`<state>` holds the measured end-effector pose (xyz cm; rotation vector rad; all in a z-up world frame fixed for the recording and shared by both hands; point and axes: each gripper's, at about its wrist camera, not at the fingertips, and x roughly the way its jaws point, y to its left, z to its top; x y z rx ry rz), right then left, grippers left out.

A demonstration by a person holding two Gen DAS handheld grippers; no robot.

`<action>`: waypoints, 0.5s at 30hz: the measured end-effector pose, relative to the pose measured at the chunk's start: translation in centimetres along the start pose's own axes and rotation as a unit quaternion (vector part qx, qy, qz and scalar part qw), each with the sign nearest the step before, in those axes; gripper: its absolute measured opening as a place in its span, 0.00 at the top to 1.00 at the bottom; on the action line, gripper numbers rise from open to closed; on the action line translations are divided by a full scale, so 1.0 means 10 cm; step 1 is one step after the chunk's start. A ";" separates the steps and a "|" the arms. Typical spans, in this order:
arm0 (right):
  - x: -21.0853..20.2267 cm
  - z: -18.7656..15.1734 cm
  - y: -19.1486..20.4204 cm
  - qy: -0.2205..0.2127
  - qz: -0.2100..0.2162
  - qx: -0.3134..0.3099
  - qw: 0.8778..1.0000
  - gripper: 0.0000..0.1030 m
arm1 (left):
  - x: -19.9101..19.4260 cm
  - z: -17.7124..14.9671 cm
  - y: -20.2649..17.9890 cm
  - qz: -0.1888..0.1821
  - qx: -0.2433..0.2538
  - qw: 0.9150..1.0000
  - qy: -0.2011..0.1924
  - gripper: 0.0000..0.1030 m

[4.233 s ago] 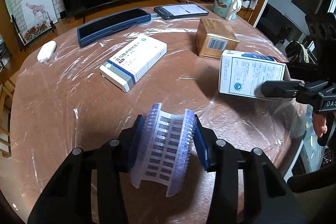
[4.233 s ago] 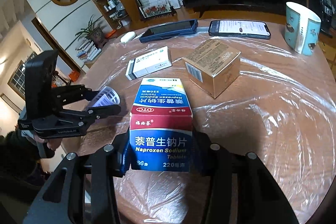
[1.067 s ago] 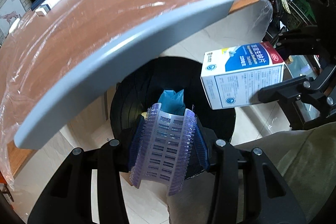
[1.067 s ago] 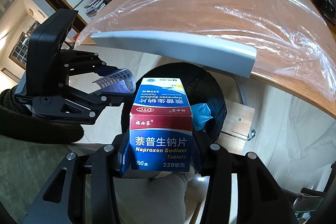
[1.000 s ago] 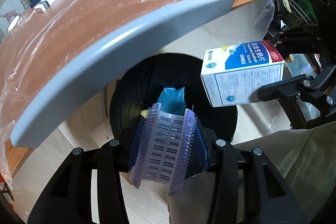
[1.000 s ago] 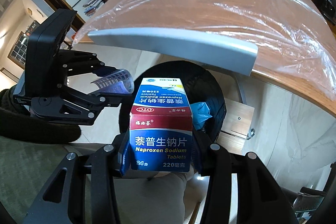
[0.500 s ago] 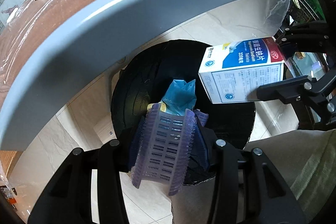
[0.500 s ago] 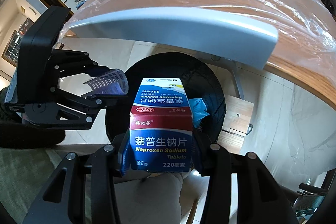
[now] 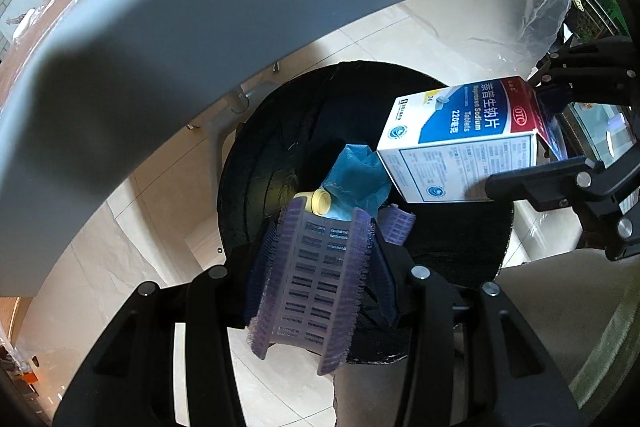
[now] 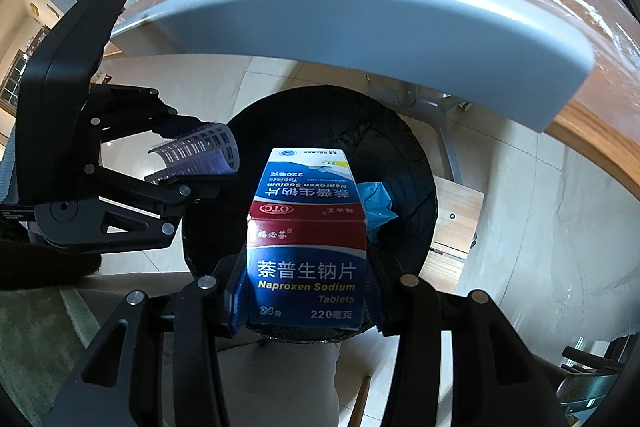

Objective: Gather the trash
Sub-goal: 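Carry the hair roller and Naproxen Sodium box down over the black trash bin, then open the left tool to drop the roller while the right tool drops the Naproxen box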

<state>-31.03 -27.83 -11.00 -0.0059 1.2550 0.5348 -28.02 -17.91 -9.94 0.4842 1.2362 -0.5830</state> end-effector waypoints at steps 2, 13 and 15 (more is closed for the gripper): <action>0.03 0.01 0.00 0.003 -0.001 -0.001 1.000 0.56 | 0.02 0.00 -0.02 0.003 0.003 1.000 0.003 0.55; 0.11 0.02 0.02 0.018 -0.007 -0.005 1.000 0.56 | 0.06 0.02 -0.06 0.010 0.008 1.000 0.009 0.55; 0.08 -0.01 0.04 0.015 0.001 -0.008 1.000 0.50 | 0.03 0.02 -0.03 0.006 0.009 1.000 -0.002 0.51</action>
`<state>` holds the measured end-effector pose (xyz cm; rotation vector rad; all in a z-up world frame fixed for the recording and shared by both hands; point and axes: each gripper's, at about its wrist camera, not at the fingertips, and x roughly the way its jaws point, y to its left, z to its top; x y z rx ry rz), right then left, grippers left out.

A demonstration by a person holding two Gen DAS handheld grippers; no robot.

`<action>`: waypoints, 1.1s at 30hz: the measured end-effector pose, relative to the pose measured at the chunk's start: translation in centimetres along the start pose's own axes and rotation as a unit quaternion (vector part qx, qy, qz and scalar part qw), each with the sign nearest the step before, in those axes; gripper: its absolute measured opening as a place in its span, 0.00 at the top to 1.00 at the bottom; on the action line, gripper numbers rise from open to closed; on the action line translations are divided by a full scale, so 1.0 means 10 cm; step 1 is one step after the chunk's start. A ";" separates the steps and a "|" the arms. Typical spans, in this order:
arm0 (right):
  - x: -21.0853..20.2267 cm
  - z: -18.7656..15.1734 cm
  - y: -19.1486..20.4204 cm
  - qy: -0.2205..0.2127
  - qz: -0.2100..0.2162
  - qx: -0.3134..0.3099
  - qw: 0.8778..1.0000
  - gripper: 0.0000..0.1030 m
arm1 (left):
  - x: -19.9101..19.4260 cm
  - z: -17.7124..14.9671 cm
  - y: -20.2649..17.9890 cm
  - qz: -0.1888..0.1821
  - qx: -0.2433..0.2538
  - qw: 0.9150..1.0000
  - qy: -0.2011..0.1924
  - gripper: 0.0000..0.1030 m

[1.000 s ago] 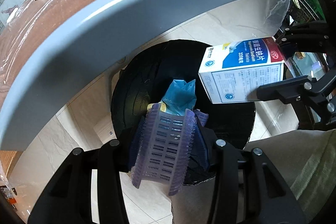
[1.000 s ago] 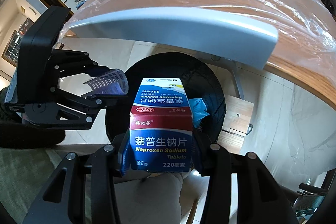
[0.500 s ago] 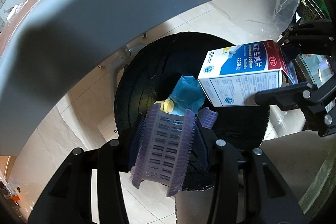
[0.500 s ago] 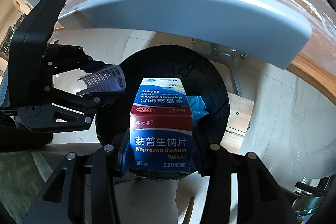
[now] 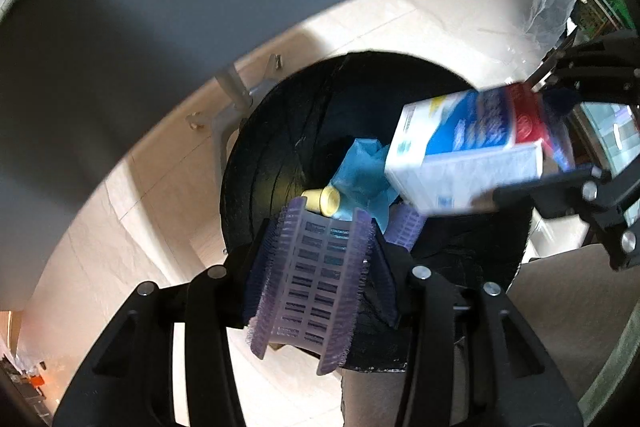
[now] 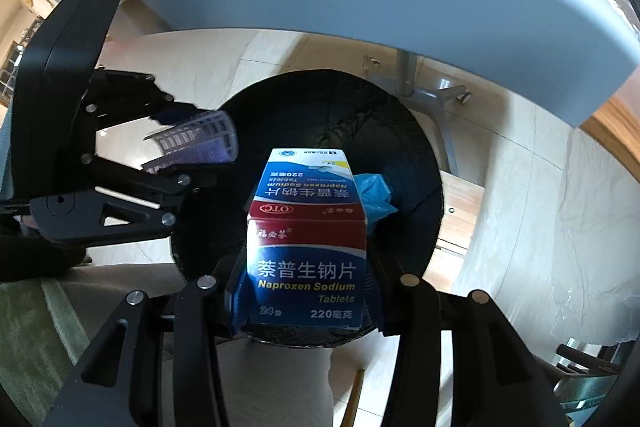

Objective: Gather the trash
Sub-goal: 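Open the left tool to drop the roller while the right tool drops the Naproxen box, then grasp the white medicine box with the left tool while the right tool grasps the brown cardboard box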

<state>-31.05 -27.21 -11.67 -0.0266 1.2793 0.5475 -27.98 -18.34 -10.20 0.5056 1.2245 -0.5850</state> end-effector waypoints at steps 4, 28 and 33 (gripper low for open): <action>-0.13 -0.04 -0.01 -0.019 -0.010 0.006 1.000 0.26 | -0.06 -0.02 0.02 -0.009 -0.001 1.000 -0.003 0.34; -2.00 0.66 -0.01 -0.332 -0.093 0.032 0.938 0.04 | -2.01 0.40 0.76 0.021 -0.078 0.949 -0.304 0.02; -2.09 0.96 0.00 -0.374 -0.155 0.050 0.913 0.04 | -2.10 0.65 1.05 0.059 -0.121 0.931 -0.341 0.02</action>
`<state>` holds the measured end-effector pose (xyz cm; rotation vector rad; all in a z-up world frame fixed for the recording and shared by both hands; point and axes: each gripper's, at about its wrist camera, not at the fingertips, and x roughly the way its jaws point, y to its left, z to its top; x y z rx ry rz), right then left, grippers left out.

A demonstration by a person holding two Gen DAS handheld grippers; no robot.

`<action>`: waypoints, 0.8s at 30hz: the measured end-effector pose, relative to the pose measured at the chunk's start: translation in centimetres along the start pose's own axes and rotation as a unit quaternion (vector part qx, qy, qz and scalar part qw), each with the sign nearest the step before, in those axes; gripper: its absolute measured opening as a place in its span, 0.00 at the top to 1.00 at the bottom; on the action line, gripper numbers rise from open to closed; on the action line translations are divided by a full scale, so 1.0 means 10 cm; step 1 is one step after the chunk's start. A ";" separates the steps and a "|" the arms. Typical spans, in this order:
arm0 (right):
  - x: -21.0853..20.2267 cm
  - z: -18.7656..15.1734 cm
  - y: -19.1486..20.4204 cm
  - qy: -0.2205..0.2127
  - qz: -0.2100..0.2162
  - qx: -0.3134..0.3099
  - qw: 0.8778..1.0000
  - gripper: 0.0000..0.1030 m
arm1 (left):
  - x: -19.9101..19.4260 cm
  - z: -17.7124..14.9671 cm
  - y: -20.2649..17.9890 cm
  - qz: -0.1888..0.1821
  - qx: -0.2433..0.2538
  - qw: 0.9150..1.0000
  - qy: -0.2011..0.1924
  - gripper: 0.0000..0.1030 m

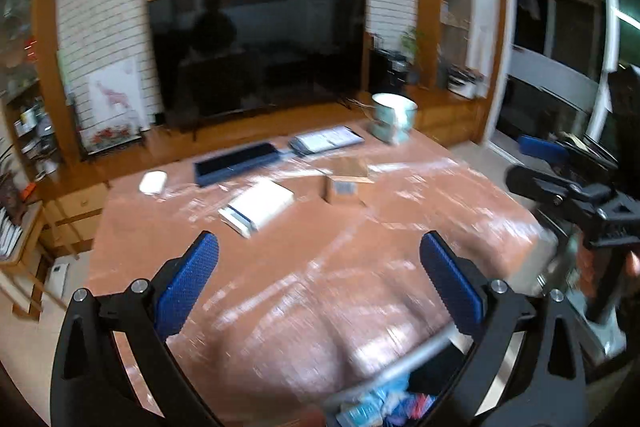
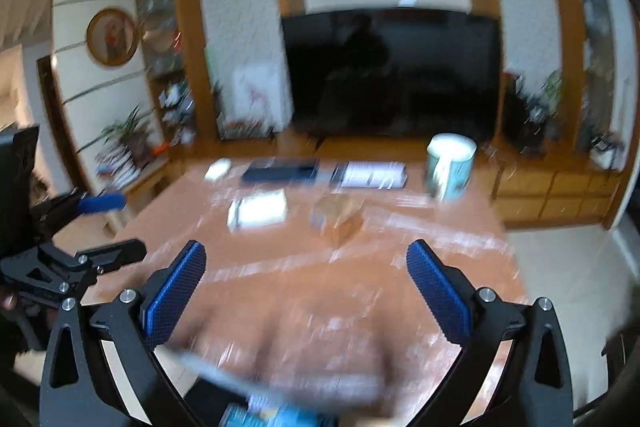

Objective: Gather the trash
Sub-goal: 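Grasp the white medicine box with the left tool while the right tool grasps the brown cardboard box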

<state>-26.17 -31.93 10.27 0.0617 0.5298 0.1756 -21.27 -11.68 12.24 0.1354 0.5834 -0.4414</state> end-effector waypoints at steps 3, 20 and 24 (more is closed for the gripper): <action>0.30 0.14 -0.02 0.048 -0.010 0.017 0.999 0.04 | 0.14 0.09 0.10 0.006 -0.018 1.000 0.002 0.02; 1.97 0.27 -0.12 0.172 -0.041 0.082 0.981 0.04 | 1.74 0.22 0.70 -0.017 0.084 0.981 0.173 0.02; 2.26 0.27 -0.16 0.189 -0.053 0.106 0.975 0.04 | 2.03 0.21 0.77 -0.036 0.100 0.975 0.194 0.02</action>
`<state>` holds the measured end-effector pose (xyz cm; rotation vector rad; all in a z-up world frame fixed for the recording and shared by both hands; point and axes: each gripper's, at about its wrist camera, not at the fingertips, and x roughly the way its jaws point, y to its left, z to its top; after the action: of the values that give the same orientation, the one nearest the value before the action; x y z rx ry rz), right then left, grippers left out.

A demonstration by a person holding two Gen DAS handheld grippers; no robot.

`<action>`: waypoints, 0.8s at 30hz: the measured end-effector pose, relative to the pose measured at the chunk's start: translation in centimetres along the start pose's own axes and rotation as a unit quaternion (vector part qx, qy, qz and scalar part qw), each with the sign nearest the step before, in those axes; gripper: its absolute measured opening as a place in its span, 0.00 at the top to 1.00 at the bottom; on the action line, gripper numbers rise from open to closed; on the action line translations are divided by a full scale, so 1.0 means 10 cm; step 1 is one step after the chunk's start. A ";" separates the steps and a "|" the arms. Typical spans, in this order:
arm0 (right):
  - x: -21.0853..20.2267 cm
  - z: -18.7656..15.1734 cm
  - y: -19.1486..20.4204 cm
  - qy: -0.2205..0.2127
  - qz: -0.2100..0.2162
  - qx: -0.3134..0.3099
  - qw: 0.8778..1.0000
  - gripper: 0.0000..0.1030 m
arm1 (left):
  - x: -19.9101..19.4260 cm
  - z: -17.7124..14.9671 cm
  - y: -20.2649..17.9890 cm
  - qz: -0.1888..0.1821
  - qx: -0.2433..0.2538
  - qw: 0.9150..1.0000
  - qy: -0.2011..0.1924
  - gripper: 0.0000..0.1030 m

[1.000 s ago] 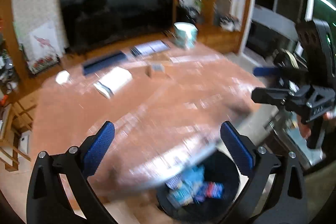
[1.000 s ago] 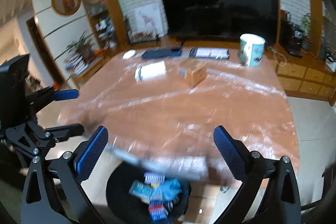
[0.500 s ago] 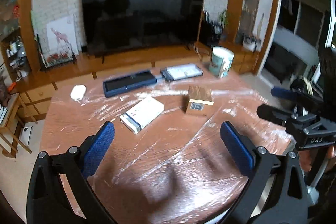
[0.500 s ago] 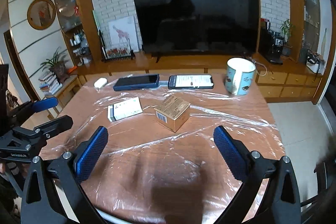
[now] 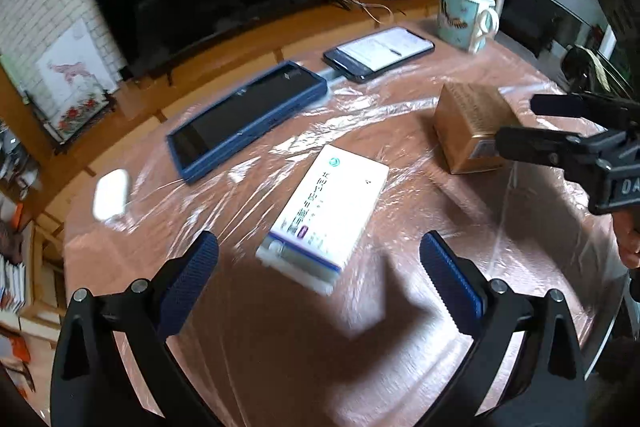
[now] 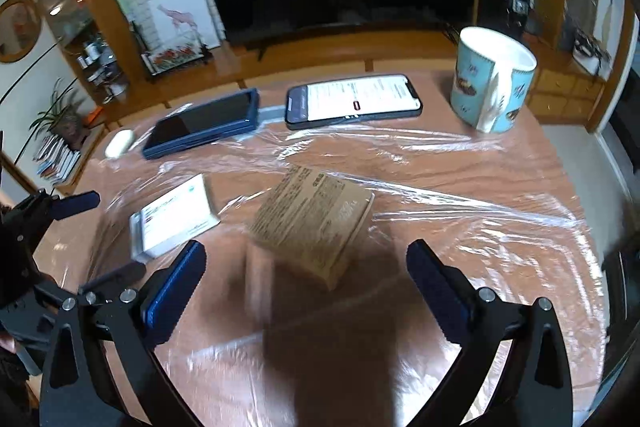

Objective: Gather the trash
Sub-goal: 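Grasp the white medicine box with the left tool while the right tool grasps the brown cardboard box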

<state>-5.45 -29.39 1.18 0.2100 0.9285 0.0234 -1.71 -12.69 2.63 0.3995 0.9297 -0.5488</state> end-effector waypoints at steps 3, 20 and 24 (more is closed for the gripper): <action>0.18 0.05 0.01 0.009 -0.013 0.017 1.000 0.05 | 0.16 0.05 0.03 -0.011 0.016 1.000 0.010 0.02; 0.48 0.07 0.05 0.018 -0.040 0.033 0.998 0.34 | 0.45 0.17 0.02 -0.053 0.057 0.997 0.024 0.26; 0.46 0.06 0.03 0.012 -0.029 0.036 0.999 0.44 | 0.46 0.20 0.01 -0.071 0.045 0.996 0.028 0.46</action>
<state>-2.17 -28.65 -2.06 0.2493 0.9606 -0.0616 1.82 -14.90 -0.10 0.4338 0.9942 -0.7135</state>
